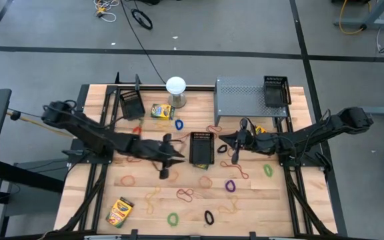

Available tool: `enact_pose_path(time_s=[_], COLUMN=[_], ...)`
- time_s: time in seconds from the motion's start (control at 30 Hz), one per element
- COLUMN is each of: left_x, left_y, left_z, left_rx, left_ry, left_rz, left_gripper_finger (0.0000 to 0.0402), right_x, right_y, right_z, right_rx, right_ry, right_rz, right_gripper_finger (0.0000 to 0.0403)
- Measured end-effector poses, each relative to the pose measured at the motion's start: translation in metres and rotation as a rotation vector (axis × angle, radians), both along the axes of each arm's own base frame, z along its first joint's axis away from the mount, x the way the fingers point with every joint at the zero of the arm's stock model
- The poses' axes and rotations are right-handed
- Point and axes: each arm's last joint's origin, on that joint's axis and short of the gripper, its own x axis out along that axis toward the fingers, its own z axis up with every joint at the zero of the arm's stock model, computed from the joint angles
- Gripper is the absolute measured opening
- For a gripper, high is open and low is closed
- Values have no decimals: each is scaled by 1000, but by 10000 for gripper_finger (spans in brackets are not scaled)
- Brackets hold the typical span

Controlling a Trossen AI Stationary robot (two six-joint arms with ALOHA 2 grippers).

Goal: Pick & Place Office Desk Supplies
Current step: Put the black basket on the shelf

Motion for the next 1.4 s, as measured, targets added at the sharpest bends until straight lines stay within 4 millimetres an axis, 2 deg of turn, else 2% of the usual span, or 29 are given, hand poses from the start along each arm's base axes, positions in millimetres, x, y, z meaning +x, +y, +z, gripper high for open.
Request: enact_pose_path(time_s=[0.17, 0.33, 0.43, 0.53, 0.67, 0.87, 1.07, 1.23, 1.4], left_x=[-38, -69, -79, -81, -81, -81, -81, -81, -81], left_y=[15, 31, 39, 43, 46, 45, 45, 45, 45], left_z=[-31, -43, -48, -50, -50, -52, -54, -55, -55], left_rx=[-33, -62, -55, -92, -161, -95, -77, -74, -86], left_ry=[-258, -415, -429, -424, -431, -407, -380, -373, -370], left_rz=[58, 101, 125, 155, 180, 167, 165, 165, 166], left_gripper_finger=[60, 48, 46, 46, 47, 47, 48, 48, 48], right_x=[17, 44, 62, 80, 102, 134, 155, 167, 172], right_y=[4, 14, 23, 32, 40, 56, 74, 80, 76], right_z=[4, 18, 26, 27, 28, 31, 20, 7, -4], right_rx=[54, 118, 132, 140, 190, 203, 121, 87, 66], right_ry=[120, 299, 366, 445, 568, 756, 989, 1056, 1086], right_rz=[-33, -72, -82, -89, -87, -31, 5, 18, 12], right_gripper_finger=[7, 7, 8, 18, 53, 113, 151, 155, 128])
